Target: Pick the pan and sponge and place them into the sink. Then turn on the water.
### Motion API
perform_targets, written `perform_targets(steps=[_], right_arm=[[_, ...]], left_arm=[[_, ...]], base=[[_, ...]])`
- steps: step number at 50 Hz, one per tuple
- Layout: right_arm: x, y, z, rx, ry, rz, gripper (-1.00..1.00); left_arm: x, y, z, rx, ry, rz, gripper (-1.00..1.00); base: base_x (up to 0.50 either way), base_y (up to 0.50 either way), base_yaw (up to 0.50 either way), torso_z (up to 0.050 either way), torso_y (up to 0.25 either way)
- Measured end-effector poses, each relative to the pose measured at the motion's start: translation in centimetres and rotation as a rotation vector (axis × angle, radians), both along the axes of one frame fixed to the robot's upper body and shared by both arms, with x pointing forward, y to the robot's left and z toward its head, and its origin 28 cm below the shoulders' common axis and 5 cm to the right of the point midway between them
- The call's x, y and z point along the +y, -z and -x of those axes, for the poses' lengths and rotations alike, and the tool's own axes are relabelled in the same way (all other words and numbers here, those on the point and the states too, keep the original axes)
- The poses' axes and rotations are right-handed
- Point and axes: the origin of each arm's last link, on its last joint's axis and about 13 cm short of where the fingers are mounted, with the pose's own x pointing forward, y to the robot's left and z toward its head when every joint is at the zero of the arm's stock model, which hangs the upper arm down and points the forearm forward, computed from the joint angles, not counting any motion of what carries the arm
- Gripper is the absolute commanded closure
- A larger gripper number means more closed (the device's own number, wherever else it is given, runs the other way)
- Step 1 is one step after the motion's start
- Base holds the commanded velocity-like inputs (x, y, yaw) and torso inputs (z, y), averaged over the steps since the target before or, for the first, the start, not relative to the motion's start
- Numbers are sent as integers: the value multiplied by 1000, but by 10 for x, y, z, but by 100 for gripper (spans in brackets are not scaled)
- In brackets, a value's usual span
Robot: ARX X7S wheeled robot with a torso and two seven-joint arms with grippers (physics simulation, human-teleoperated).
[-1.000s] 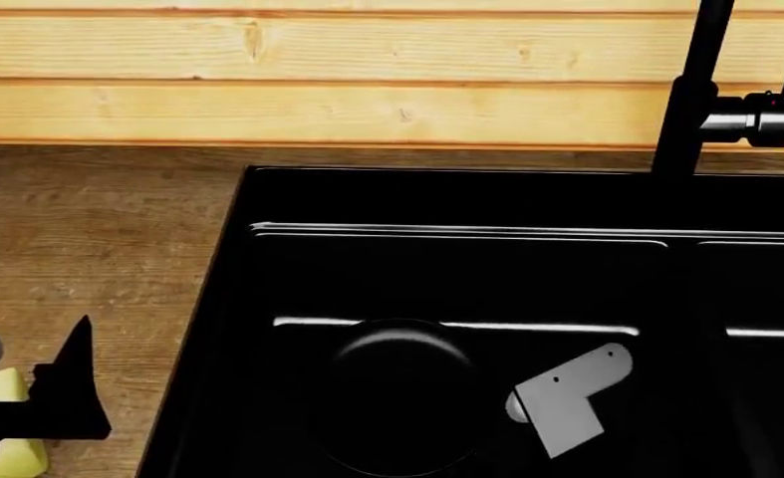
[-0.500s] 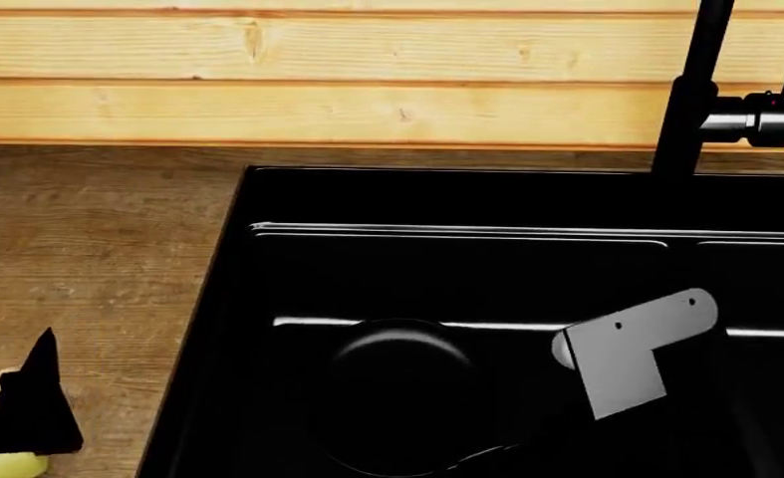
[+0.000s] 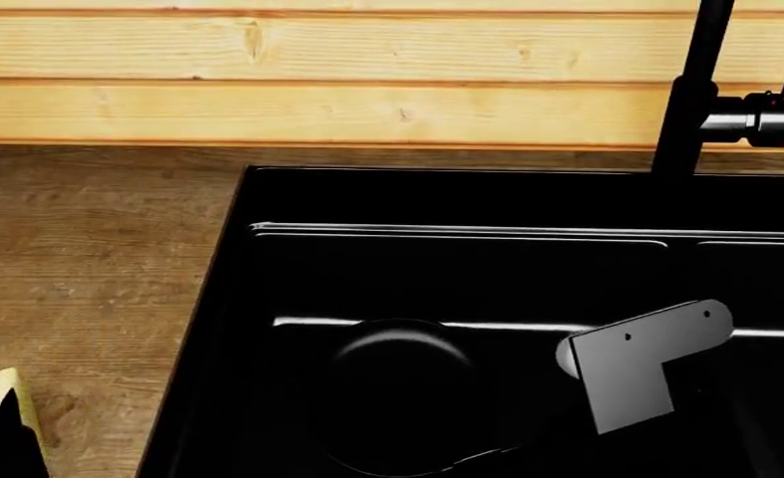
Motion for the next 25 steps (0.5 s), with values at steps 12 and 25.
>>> perform_targets(steps=[12, 25], right_arm=[[2, 5, 1, 3, -6, -3, -100], [4, 10, 1, 14, -15, -6, -100]], left_arm=[[-12, 9, 0, -19, -125, 6, -100], [-28, 18, -12, 33, -195, 45, -100]], base=[[0, 0, 0, 0, 0], [0, 0, 0, 0, 0]])
